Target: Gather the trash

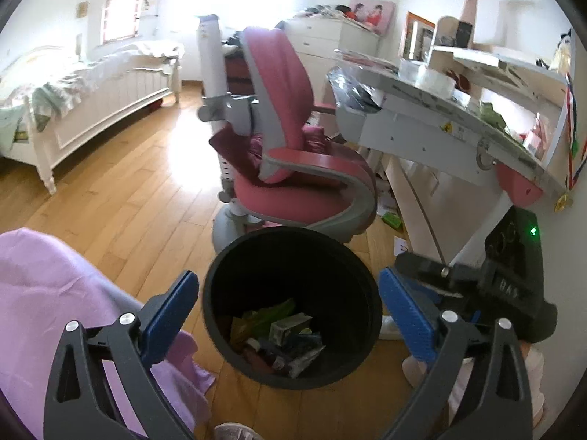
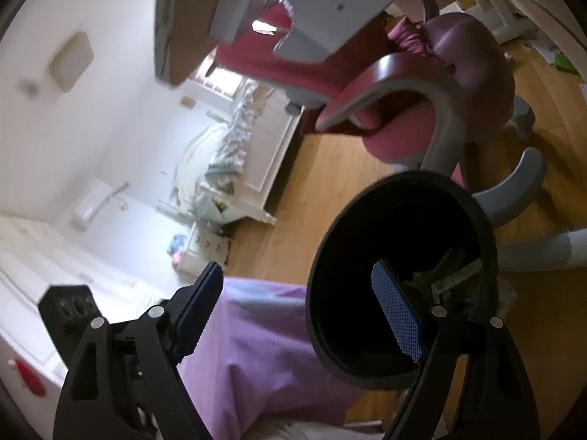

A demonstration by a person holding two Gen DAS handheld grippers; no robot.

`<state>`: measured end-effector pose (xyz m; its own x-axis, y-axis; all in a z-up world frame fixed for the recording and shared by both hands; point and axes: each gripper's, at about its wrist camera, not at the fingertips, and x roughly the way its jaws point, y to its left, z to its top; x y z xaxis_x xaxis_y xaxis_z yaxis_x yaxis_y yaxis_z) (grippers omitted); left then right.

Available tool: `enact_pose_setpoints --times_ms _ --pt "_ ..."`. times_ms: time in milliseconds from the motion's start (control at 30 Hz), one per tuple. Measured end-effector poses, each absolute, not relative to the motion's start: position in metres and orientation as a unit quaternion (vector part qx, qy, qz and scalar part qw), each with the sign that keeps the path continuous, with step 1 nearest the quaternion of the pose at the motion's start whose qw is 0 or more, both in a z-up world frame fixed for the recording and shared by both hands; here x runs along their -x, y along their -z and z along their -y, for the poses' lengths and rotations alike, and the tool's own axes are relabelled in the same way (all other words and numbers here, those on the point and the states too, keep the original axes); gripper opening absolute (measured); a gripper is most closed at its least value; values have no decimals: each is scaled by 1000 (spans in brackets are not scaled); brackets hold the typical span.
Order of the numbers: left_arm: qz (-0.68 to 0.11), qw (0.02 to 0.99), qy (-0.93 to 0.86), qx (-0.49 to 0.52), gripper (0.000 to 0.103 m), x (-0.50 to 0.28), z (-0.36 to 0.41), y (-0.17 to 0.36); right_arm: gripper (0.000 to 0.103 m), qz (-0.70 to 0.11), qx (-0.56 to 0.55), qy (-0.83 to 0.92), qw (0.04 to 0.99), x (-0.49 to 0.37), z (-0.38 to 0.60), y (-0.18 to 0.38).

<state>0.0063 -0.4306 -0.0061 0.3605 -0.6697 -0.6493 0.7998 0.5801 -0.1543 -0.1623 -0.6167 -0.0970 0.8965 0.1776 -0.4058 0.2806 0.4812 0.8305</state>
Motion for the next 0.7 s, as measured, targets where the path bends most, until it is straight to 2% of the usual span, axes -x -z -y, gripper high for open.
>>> enact_pose_setpoints --times_ms 167,433,667,700 --pt "-355 833 417 -78 97 -10 391 0 83 -255 -489 5 834 147 584 92" --pt "-358 880 311 -24 97 -26 277 -7 86 -307 -441 -55 841 102 511 75" --pt "-357 918 169 5 97 -31 163 0 87 -350 -334 -119 867 47 415 36" --pt "-358 921 150 11 97 -32 145 2 91 -355 -317 -124 871 40 403 33"
